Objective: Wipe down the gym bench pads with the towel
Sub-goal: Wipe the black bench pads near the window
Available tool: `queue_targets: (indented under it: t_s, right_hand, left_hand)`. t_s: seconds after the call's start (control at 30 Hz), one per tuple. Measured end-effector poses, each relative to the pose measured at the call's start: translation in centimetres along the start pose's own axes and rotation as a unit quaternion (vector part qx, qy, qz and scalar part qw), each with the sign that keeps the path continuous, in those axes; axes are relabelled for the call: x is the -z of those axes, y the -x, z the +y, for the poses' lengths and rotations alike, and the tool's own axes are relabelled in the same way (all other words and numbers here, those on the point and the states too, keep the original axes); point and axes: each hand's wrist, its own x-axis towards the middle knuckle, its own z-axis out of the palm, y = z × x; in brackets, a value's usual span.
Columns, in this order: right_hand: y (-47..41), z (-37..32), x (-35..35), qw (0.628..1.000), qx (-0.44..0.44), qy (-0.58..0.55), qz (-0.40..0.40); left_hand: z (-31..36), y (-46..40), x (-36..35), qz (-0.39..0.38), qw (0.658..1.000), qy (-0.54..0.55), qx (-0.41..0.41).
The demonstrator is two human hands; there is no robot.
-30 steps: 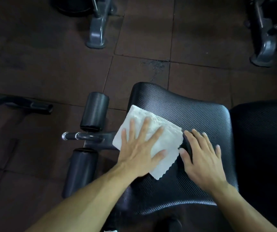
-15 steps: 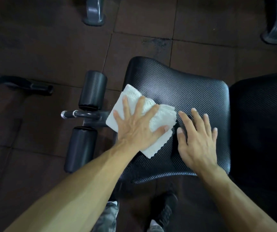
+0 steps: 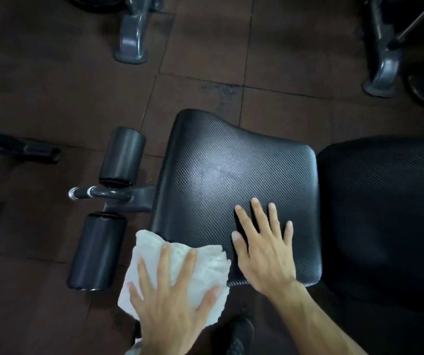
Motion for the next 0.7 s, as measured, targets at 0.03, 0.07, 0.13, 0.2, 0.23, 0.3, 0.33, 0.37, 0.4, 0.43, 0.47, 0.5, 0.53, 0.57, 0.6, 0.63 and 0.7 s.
queue_targets:
  t_s: [0.03,0.07,0.13,0.2,0.23,0.3,0.33,0.37,0.4,0.43,0.47,0.5,0.53,0.57,0.6,0.63,0.7]
  right_hand:
    - [0.3,0.5,0.2,1.0,-0.001,-0.006,0.012]
    - [0.6,1.1,0.4,1.0,-0.006,-0.016,0.027]
    - [1.0,2.5,1.0,0.997,-0.026,-0.042,0.052]
    - [1.3,3.8,1.5,0.994,-0.054,-0.062,0.069]
    - [1.4,4.3,1.8,0.993,-0.063,-0.064,0.074]
    - [1.5,4.8,2.1,0.992,-0.075,-0.072,0.077]
    - [1.5,5.0,2.3,0.991,-0.078,-0.073,0.076]
    - [1.4,5.1,2.4,0.992,-0.077,-0.07,0.075]
    - [1.3,5.2,2.6,0.992,-0.074,-0.066,0.073]
    - [1.1,5.3,2.8,0.993,-0.074,-0.066,0.071]
    - [1.0,5.2,3.0,0.992,-0.079,-0.07,0.07]
    - [0.8,5.3,3.3,0.991,-0.086,-0.075,0.072]
    - [0.7,5.3,3.4,0.99,-0.093,-0.079,0.076]
    - [0.6,5.3,3.6,0.988,-0.098,-0.084,0.08]
    - [0.6,5.2,3.8,0.987,-0.104,-0.091,0.084]
    - [0.6,5.1,4.0,0.985,-0.11,-0.099,0.087]
    - [1.0,4.7,4.2,0.982,-0.117,-0.117,0.087]
  left_hand:
    - [0.1,0.0,-0.3,0.0,1.0,-0.012,-0.006]
    - [0.1,-0.1,-0.5,0.0,1.0,-0.025,-0.018]
    - [0.2,-0.7,-0.6,0.001,0.997,-0.055,-0.055]
    - [0.6,-1.3,-0.3,-0.004,0.992,-0.086,-0.097]
    - [0.9,-1.8,-0.2,-0.006,0.988,-0.094,-0.119]
    - [2.1,-3.0,0.1,-0.007,0.981,-0.101,-0.167]
    - [2.9,-3.9,0.2,-0.009,0.977,-0.104,-0.188]
    - [3.7,-4.7,0.4,-0.006,0.972,-0.109,-0.207]
    - [4.4,-5.5,0.5,-0.007,0.968,-0.114,-0.225]
    - [5.2,-6.3,0.6,-0.012,0.963,-0.119,-0.241]
    - [5.9,-7.0,0.8,-0.022,0.959,-0.125,-0.253]
    - [6.8,-7.9,1.0,-0.028,0.956,-0.13,-0.262]
    - [7.7,-8.8,1.1,-0.03,0.953,-0.132,-0.271]
    - [8.6,-9.5,1.2,-0.033,0.95,-0.134,-0.279]
    - [9.4,-10.1,1.4,-0.039,0.947,-0.139,-0.287]
    - [10.1,-10.6,1.7,-0.045,0.943,-0.147,-0.295]
    - [10.7,-11.1,2.1,-0.06,0.935,-0.168,-0.305]
